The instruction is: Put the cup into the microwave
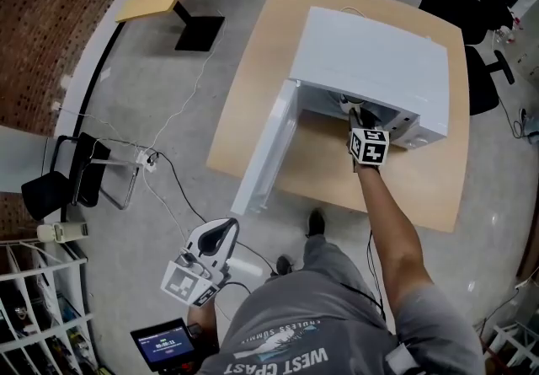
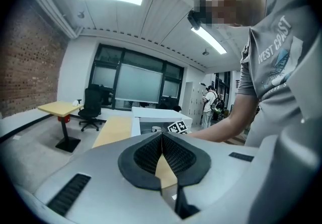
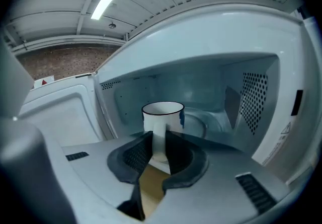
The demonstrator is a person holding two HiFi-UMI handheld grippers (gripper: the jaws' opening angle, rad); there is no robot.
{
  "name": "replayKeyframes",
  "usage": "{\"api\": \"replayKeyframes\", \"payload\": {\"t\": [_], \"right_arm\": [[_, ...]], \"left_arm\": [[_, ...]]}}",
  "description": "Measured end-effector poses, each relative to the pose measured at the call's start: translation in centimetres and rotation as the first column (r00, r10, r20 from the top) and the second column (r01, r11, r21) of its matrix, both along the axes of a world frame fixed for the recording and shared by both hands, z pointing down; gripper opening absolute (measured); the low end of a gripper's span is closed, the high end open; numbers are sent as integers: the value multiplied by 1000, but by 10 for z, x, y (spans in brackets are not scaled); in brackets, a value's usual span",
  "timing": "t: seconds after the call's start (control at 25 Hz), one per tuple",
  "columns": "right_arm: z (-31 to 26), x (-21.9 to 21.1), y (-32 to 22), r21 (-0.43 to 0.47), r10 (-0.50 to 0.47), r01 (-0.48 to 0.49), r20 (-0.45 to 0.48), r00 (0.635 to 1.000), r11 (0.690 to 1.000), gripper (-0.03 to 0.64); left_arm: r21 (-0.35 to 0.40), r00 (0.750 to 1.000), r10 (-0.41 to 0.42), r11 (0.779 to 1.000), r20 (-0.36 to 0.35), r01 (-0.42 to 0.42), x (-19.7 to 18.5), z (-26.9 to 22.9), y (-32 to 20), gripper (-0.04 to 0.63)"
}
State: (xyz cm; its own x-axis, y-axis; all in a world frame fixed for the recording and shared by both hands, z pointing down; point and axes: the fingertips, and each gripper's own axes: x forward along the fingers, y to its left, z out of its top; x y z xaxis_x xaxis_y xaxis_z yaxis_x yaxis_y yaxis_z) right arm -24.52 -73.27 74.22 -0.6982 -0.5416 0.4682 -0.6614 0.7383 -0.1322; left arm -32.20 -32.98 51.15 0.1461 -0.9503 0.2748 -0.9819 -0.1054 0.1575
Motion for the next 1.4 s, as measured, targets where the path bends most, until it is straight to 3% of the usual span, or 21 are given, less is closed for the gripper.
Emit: {"api": "replayKeyframes", "payload": {"t": [0.44,1.08,1.4], "right_arm": [[16,-15,-41,60,1,-4,49,999,998,74],[27,-26,-40,101,-39,37,20,999,994,75],[20,-18,-12,86,-13,13,-1,1000,996,176]], "left_arm": [[-36,1000,-6,999,-7,6,7,15,-9,21],[-30,1000,-13,999,-11,12,3,22,12,21],[-6,1000,-22,1000,0,22,-1,11,51,21]]}}
